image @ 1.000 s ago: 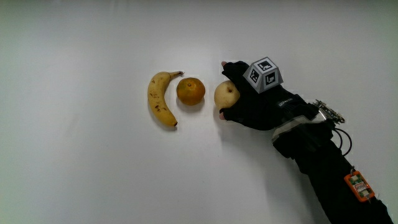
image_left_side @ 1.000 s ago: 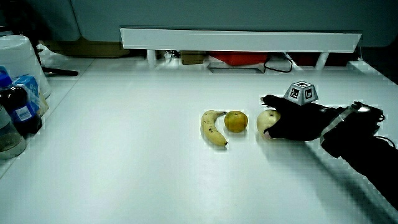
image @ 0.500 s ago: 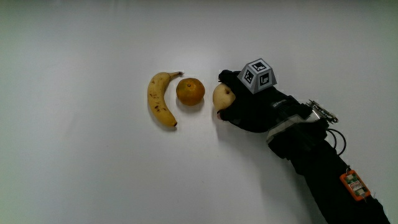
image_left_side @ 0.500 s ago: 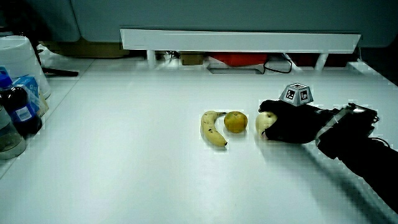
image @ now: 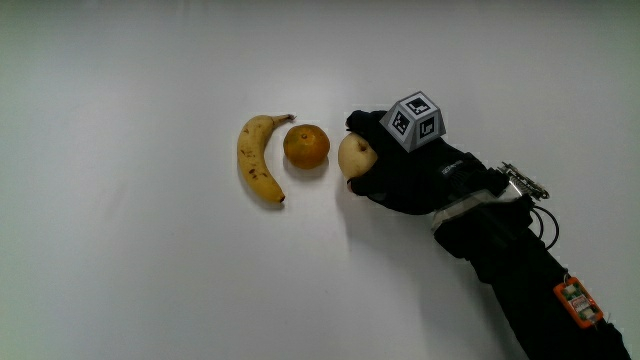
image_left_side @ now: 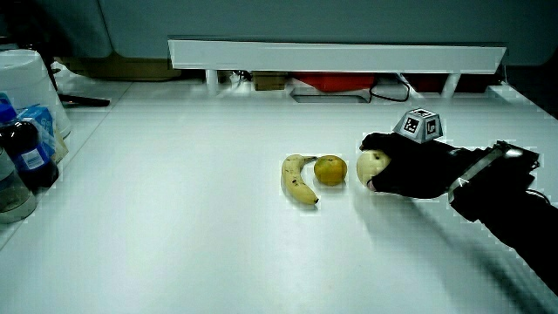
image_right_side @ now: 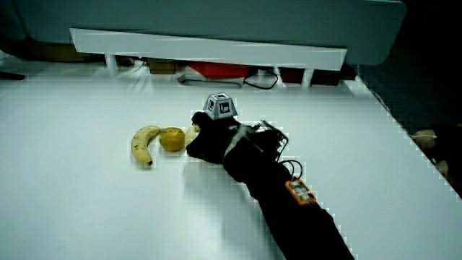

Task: Pick pear no leg

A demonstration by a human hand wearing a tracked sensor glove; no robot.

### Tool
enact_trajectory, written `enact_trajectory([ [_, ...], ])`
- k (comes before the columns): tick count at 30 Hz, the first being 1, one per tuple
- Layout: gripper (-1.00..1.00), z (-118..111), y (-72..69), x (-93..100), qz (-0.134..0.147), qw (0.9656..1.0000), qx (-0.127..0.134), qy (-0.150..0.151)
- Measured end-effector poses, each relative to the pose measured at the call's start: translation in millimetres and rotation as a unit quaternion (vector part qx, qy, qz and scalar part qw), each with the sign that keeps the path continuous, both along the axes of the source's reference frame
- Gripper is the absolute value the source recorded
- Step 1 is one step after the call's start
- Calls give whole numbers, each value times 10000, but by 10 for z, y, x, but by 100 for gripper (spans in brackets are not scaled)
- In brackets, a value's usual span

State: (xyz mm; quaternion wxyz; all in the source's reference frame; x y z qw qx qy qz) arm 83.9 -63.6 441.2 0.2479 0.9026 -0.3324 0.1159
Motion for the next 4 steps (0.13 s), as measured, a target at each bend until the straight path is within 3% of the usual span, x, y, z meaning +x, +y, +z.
enact_trajectory([
  [4, 100, -285, 216, -145, -457, 9982, 287, -253],
])
